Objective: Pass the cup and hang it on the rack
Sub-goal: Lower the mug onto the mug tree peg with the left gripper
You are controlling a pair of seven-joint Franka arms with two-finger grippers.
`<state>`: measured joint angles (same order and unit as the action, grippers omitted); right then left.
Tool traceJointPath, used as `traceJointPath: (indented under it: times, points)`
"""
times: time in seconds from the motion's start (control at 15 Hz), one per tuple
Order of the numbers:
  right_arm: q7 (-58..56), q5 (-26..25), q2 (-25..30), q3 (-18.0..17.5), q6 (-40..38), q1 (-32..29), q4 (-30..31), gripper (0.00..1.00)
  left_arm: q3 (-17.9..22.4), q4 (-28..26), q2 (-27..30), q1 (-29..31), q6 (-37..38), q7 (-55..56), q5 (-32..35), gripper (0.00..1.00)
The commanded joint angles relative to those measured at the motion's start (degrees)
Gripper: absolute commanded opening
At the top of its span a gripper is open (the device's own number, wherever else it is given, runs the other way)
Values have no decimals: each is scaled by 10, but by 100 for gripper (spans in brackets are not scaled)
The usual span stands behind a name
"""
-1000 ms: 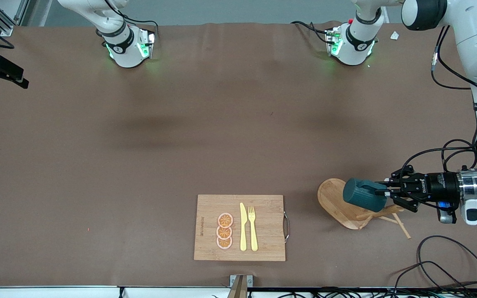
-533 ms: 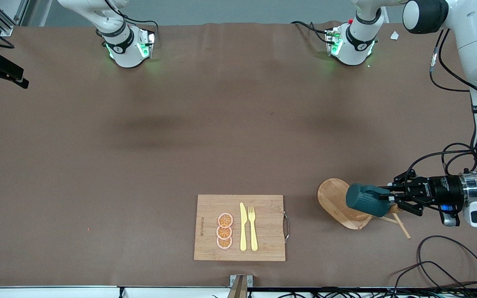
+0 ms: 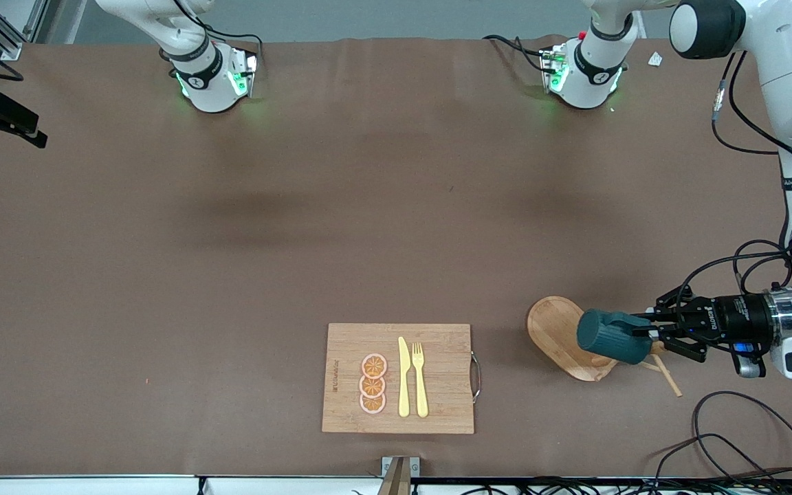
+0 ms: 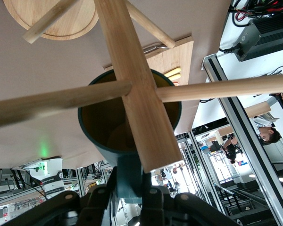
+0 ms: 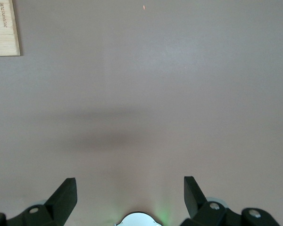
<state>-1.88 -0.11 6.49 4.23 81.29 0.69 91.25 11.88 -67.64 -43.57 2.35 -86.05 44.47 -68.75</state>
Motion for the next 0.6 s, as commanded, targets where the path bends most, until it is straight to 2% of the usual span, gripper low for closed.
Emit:
traceJointPath:
  times: [0.0,0.07,0.2,0.33,0.4,0.53]
  points:
    - [-8,7,14,-7,5,-10,11,100,-3,8,-10,4,-3,-4,-27,19]
    - [-8,7,14,-7,5,-10,11,100,-3,9,-12,4,-3,-4,-30,29]
    - [-8,6,14,-7,5,-10,11,100,-3,9,-12,4,-15,4,-31,64]
    - [-8,7,14,-7,5,-10,11,100,-4,11,-9,3,-17,6,-31,95]
    - [-8,7,14,-7,5,-10,11,100,-4,12,-6,4,-17,8,-31,100]
    - [-8,7,14,-7,5,-10,11,100,-6,15,1,5,-16,29,-31,100]
